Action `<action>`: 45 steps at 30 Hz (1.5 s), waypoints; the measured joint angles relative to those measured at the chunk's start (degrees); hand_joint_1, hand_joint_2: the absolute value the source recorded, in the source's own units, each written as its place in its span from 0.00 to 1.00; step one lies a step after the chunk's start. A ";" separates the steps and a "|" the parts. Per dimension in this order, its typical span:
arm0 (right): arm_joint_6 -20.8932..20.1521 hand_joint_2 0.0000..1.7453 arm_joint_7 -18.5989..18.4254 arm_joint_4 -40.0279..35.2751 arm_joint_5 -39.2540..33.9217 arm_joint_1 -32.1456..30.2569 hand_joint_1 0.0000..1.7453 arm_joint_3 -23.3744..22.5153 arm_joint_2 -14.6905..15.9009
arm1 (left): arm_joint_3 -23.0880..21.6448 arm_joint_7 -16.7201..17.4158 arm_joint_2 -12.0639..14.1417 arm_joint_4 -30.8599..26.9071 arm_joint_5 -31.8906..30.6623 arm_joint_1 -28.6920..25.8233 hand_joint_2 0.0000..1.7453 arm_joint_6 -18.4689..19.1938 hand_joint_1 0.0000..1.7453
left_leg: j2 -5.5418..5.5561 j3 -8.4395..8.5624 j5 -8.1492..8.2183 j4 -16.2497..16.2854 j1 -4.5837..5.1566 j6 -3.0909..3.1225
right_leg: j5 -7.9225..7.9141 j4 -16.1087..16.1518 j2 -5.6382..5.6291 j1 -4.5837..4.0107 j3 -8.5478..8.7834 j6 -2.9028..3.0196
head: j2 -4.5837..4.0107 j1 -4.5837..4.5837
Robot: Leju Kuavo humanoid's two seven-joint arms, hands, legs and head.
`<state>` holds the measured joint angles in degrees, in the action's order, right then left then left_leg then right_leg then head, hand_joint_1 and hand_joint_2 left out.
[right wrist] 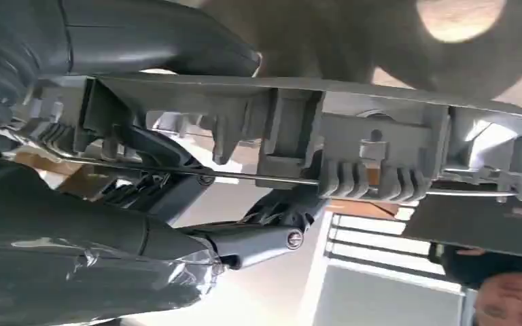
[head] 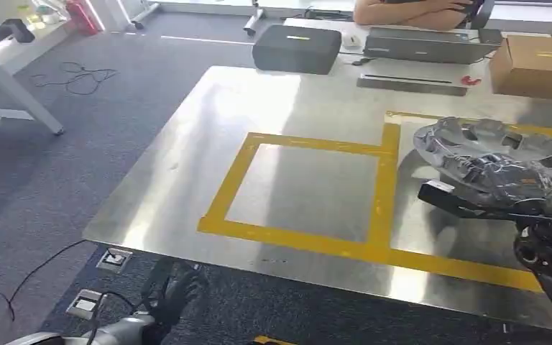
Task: Take the parts from the cabinet and place them on the table.
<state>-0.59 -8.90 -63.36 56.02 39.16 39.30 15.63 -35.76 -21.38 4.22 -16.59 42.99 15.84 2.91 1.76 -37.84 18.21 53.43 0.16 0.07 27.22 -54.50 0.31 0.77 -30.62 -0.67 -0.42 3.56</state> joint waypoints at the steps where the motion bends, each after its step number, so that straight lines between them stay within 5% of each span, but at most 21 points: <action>1: 0.06 1.00 -0.74 0.13 -0.07 -0.06 1.00 -0.09 0.45 | 0.00 -0.07 0.02 0.00 -0.02 -0.04 0.00 0.00 0.00 | -0.01 0.01 0.00 0.01 0.00 0.00 | -0.01 0.01 0.00 0.01 -0.01 -0.01 | 0.00 0.00; 2: 0.13 1.00 -1.46 0.15 -0.22 -0.28 1.00 -0.31 1.03 | 0.00 -0.20 0.07 0.00 -0.02 -0.04 0.00 -0.02 0.00 | -0.01 0.01 0.00 0.01 -0.01 0.00 | -0.01 0.03 0.00 0.01 -0.01 -0.02 | 0.00 0.00; 3: 0.26 0.00 -2.27 0.13 -0.42 -0.64 0.00 -0.68 1.60 | 0.00 -0.35 0.13 0.00 -0.07 -0.05 1.00 0.00 0.00 | 0.00 0.01 0.00 0.01 -0.01 0.00 | -0.01 0.06 0.01 0.01 0.02 -0.02 | 0.00 0.00; 9: 0.42 0.00 -5.20 -3.22 -0.70 -5.70 0.00 -4.48 5.95 | 0.00 -1.62 0.59 0.00 -0.61 -0.45 1.00 -0.59 0.00 | -0.10 0.02 0.09 0.02 0.02 0.10 | -0.06 0.19 -0.18 0.01 0.22 -0.09 | 0.00 -0.04; 10: 0.37 0.00 -5.42 -4.02 -0.74 -6.40 0.00 -5.18 6.58 | 0.00 -1.68 0.66 0.00 -0.68 -0.47 0.00 -0.63 0.00 | -0.16 0.02 0.11 0.02 0.02 0.13 | -0.06 0.20 -0.24 0.02 0.20 -0.09 | 0.00 -0.02; 23: 0.85 0.00 -5.83 -14.27 -2.89 -12.79 0.00 -12.52 9.02 | 0.00 -1.03 0.76 0.00 -0.46 -0.46 0.00 -0.70 0.00 | -0.23 0.14 0.20 0.00 0.00 0.18 | -0.02 0.23 -0.27 0.00 0.20 -0.10 | 0.00 -0.02; 45: 2.10 0.00 -3.56 -22.89 -6.58 -17.83 0.00 -18.03 9.46 | 0.00 -0.17 0.76 0.00 -0.39 -0.45 0.00 -0.66 0.00 | -0.25 0.22 0.22 0.00 0.01 0.19 | 0.00 0.28 -0.24 0.00 0.34 -0.12 | 0.00 -0.02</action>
<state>1.51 -12.46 -86.25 49.44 21.33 21.27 25.09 -35.76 -21.55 4.98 -16.59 42.60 15.39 2.25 1.51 -37.62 18.43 53.43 0.17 0.27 27.22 -54.22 0.06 0.76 -30.28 -0.79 -0.42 3.54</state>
